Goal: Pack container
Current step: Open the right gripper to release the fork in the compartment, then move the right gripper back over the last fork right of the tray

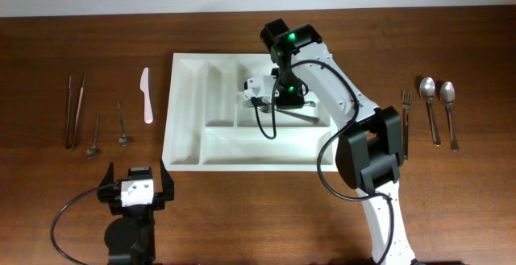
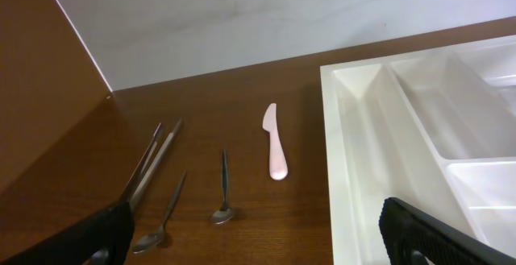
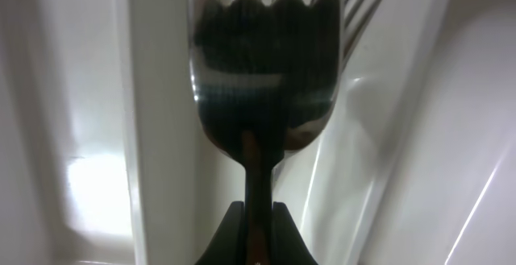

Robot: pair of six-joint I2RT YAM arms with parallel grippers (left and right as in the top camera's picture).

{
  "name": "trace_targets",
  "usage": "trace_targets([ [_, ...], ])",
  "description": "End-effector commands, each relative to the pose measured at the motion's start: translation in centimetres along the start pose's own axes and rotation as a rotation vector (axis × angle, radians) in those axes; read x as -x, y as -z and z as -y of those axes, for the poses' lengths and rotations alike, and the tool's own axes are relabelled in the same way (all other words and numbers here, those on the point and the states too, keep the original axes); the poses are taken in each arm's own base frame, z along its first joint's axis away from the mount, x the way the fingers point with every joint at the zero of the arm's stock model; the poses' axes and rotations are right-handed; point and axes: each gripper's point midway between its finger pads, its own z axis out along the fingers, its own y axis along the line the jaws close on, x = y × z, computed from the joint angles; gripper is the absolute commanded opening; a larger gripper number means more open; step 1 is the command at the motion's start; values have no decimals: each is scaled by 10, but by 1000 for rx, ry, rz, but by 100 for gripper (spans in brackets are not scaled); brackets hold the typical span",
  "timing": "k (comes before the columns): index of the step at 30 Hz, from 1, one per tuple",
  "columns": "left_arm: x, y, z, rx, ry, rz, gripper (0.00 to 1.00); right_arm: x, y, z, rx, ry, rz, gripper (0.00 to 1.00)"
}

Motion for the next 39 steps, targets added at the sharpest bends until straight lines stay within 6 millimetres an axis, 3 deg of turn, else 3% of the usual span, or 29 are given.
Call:
trace_targets([
  [1,0,0,3,-13,-8,9,99,-3,1,5,1,-4,26,4],
  [18,0,0,3,-13,-8,9,99,-4,-16,3,47,-17,44,4],
  [21,0,0,3,-13,-8,9,99,-6,-17,3,45,-18,37,22],
  [22,0,0,3,-13,-8,9,99,-6,-17,3,45,-18,37,32],
  [25,0,0,3,-13,-8,9,99,-7,-17,4,43,-18,31,74],
  [27,0,0,3,-13,-8,9,99,-7,-17,4,42,-18,31,86],
  [31,0,0,3,-13,-8,9,99,-6,-12,6,26,-36,37,99],
  [33,0,0,3,-13,-8,9,99,-3,0,10,-2,-62,47,99],
  [39,0,0,3,-13,-8,9,99,-9,78,32,-209,-177,48,99],
])
